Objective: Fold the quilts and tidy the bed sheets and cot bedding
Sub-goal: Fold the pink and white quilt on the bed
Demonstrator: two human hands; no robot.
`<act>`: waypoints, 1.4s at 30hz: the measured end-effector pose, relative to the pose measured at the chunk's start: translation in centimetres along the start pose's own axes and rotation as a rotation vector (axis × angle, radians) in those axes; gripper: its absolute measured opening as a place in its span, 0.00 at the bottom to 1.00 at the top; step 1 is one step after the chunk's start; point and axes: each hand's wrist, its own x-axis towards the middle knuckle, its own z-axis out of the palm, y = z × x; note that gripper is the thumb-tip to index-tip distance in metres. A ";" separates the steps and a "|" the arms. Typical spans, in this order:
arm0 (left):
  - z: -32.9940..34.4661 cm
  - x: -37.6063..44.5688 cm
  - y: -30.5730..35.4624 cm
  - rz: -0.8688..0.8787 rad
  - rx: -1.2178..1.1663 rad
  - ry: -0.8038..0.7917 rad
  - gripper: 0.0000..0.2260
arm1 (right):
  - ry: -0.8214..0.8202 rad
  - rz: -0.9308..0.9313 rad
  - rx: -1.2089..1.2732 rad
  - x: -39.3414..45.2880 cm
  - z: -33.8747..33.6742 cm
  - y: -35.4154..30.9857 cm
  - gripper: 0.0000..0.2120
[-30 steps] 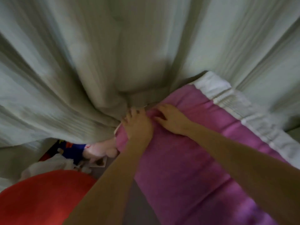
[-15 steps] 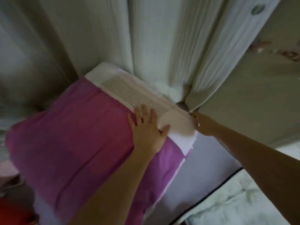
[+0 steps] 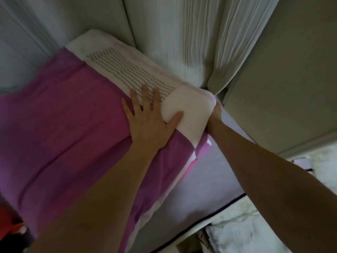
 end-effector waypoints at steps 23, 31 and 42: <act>-2.3 -4.3 10.3 0.513 -0.152 -0.304 0.42 | 0.367 0.183 -0.304 -13.1 -16.8 5.2 0.09; -10.0 1.7 3.4 0.491 -0.082 -0.342 0.33 | 0.665 0.116 -0.311 -15.4 -12.9 -2.3 0.17; -8.0 10.5 -1.4 0.230 -0.122 -0.307 0.31 | 0.033 -0.178 -0.595 -4.5 -1.6 -13.9 0.18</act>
